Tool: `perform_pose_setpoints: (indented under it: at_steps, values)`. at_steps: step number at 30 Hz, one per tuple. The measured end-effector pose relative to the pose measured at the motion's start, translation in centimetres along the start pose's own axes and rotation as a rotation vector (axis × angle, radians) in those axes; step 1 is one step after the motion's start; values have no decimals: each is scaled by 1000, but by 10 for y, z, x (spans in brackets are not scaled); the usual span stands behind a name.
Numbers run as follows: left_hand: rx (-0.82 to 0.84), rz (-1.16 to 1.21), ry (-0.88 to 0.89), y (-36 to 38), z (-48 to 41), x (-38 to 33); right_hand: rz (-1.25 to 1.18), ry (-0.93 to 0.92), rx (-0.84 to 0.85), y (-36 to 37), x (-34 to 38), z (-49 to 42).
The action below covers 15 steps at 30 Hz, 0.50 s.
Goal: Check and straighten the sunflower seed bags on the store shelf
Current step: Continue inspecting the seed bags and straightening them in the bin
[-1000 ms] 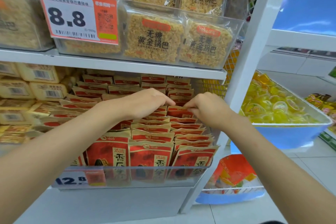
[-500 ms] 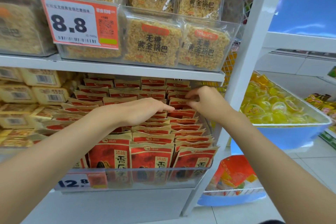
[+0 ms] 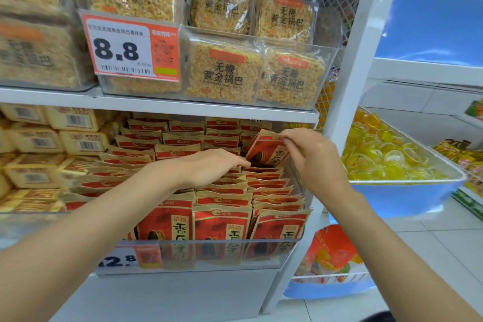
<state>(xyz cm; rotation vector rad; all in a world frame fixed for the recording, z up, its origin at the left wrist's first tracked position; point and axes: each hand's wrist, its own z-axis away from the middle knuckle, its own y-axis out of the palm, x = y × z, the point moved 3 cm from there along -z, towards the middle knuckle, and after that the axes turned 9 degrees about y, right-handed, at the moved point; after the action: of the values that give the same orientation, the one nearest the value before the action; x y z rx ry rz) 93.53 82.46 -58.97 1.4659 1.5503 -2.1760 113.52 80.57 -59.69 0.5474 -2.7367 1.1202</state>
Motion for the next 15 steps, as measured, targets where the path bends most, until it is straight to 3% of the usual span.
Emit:
perform_pose_setpoints:
  at_steps: [3, 6, 9, 12, 15]
  values:
    - [-34, -78, 24, 0, 0, 2, -1, -99, -128, -31, 15, -4]
    - [-180, -133, 101, -15, 3, 4, -46, -132, -222, -69, 35, -24]
    - [-453, 149, 175, -34, 16, 4, -161, -65, -276, -97, 57, -43]
    - [-452, 380, 246, -31, 32, -6, -395, 51, -194, -89, 78, -51]
    - [-415, 431, 226, -20, 43, -8, -569, 208, -90, -60, 89, -42]
